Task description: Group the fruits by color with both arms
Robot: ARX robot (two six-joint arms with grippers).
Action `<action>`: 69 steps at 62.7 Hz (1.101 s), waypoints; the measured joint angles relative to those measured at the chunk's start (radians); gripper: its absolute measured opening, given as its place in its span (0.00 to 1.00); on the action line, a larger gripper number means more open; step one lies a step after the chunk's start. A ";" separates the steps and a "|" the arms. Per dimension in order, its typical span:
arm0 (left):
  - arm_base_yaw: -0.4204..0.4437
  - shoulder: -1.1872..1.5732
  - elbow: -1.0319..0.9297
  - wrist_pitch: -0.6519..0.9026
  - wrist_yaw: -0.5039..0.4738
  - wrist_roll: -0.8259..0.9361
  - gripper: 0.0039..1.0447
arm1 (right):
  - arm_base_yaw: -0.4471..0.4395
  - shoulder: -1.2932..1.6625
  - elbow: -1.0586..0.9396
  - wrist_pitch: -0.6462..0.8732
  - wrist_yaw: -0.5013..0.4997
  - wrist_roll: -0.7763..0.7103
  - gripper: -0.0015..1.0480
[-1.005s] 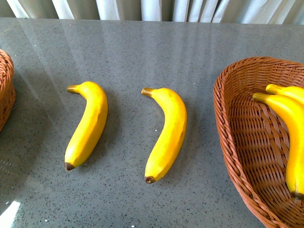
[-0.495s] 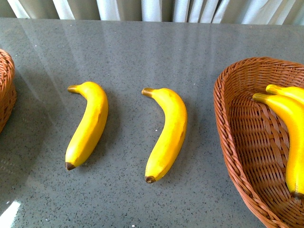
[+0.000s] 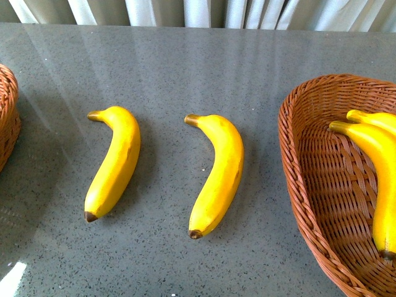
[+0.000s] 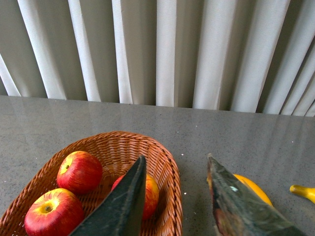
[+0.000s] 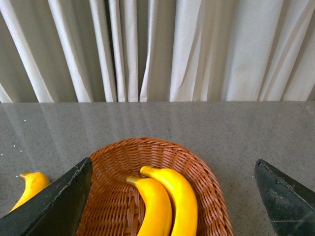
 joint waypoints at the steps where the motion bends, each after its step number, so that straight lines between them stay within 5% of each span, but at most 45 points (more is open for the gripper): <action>1: 0.000 0.000 0.000 0.000 0.000 0.000 0.42 | 0.000 0.000 0.000 0.000 0.000 0.000 0.91; 20: 0.000 0.000 0.000 0.000 0.000 0.000 0.92 | 0.000 0.000 0.000 0.000 0.000 0.000 0.91; 37: 0.000 0.000 0.000 0.000 0.000 0.002 0.91 | 0.000 0.000 0.000 0.000 -0.002 0.000 0.91; 39: 0.000 0.000 0.000 0.000 0.000 0.002 0.91 | -0.028 0.034 0.021 -0.042 -0.078 -0.021 0.91; 40: 0.000 0.000 0.000 0.000 0.000 0.002 0.91 | -0.063 0.072 0.053 -0.134 -0.212 -0.046 0.91; 45: 0.000 0.000 0.000 0.000 0.001 0.002 0.91 | -0.212 0.326 0.186 -0.380 -0.579 -0.126 0.91; 52: 0.000 0.000 0.000 0.000 0.000 0.002 0.91 | -0.265 0.557 0.285 -0.331 -0.827 -0.151 0.91; 57: 0.000 0.000 0.000 0.000 0.000 0.002 0.91 | -0.237 0.698 0.359 -0.204 -0.805 -0.134 0.91; 69: 0.000 0.000 0.000 0.000 0.000 0.002 0.91 | 0.088 1.192 0.554 0.167 -0.482 -0.028 0.91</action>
